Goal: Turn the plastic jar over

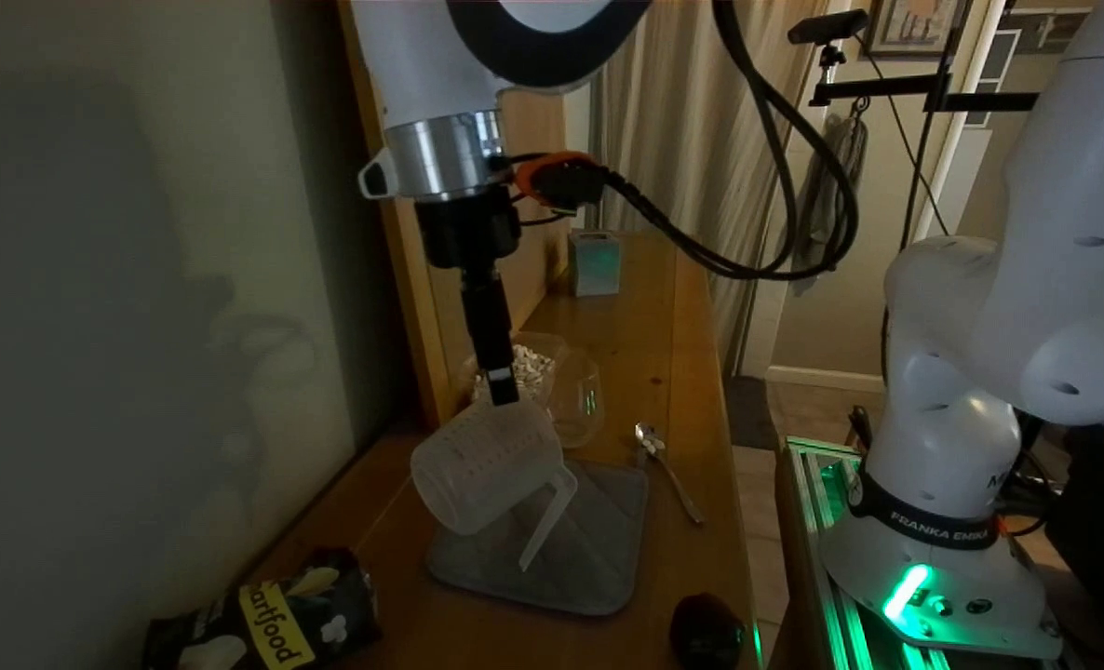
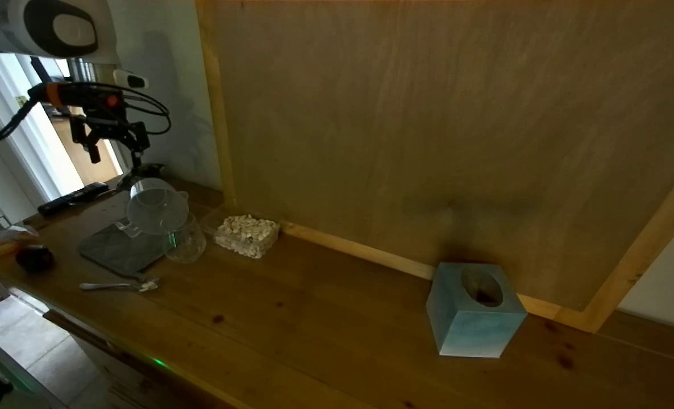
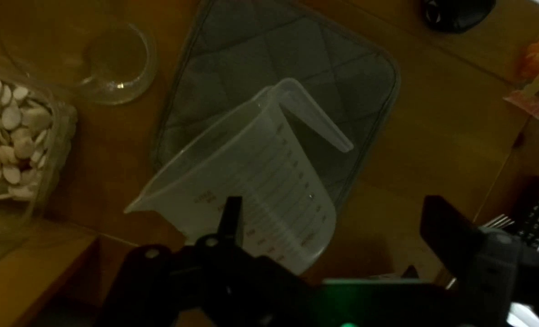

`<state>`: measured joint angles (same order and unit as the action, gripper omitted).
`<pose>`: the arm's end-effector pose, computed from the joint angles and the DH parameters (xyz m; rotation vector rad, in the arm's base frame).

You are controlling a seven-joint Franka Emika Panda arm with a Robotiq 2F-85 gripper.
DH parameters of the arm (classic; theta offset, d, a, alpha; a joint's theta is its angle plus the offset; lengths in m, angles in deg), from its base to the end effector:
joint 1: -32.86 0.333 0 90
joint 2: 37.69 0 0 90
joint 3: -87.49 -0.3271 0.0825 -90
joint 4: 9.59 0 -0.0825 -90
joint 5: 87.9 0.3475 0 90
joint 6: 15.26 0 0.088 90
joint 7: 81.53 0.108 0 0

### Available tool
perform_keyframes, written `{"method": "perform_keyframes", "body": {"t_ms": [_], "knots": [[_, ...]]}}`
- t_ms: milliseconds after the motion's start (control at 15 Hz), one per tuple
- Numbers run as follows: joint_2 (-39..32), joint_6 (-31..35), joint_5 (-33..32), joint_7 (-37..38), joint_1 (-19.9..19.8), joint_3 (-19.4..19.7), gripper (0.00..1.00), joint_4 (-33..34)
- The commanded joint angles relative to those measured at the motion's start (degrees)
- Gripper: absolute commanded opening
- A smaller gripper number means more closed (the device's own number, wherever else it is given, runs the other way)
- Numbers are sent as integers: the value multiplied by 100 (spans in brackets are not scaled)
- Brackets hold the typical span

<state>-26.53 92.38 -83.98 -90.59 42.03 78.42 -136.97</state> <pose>0.4127 0.1445 0.4693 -3.0345 -0.6874 0.2397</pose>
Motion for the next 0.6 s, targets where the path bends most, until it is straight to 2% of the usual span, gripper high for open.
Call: {"method": "perform_keyframes", "body": {"t_ms": [0, 133, 267, 533], "knots": [[148, 44, 17, 44, 15, 56, 100, -162], [301, 95, 32, 93, 14, 66, 100, -325], [563, 373, 506, 300, -121, 300, 100, -630], [766, 748, 987, 259, -379, 761, 100, -1103]]}}
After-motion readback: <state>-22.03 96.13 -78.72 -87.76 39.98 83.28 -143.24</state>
